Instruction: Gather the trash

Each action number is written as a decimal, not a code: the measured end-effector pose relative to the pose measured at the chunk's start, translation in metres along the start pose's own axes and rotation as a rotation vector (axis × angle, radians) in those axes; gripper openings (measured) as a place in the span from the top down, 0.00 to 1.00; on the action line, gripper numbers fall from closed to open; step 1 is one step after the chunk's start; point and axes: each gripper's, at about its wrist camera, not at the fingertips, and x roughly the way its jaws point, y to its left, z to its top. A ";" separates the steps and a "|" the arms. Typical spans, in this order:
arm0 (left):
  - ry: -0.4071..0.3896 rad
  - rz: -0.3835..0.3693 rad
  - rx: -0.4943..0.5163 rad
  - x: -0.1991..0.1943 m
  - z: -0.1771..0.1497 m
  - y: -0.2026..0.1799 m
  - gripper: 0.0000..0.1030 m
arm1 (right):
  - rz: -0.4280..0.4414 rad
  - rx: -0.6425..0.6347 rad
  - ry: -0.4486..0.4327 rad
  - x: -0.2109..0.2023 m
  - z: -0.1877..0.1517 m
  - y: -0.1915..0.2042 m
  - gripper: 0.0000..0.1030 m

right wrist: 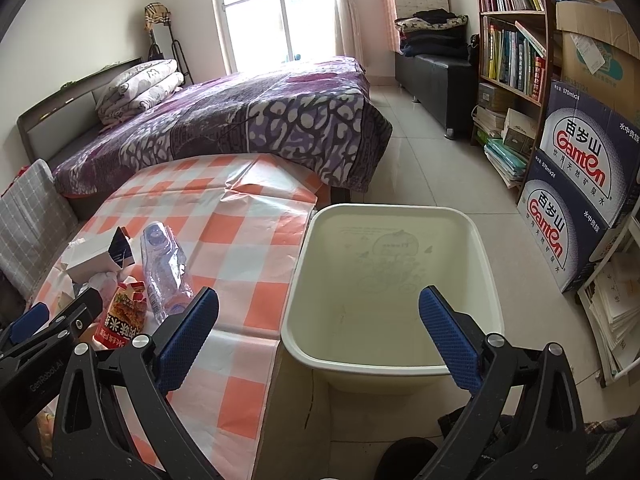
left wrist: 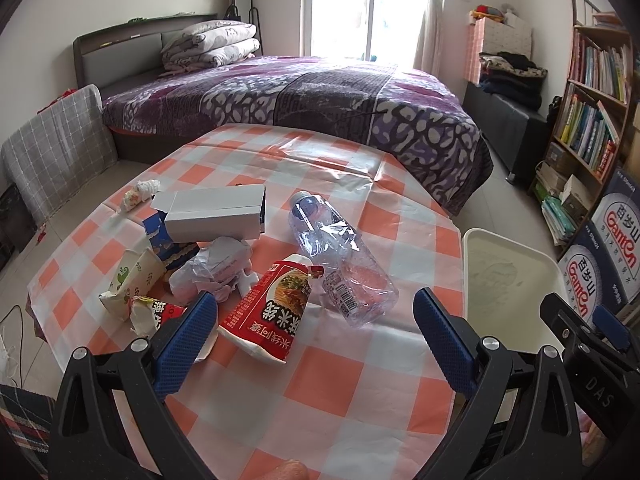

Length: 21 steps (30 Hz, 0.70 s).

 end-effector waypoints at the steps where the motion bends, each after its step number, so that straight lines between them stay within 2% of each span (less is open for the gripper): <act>1: 0.000 0.000 -0.001 0.000 -0.001 0.001 0.07 | 0.000 0.000 0.000 0.000 0.000 0.000 0.07; 21: 0.003 0.001 0.000 0.002 -0.002 0.002 0.07 | 0.002 0.001 0.003 0.001 -0.001 0.002 0.07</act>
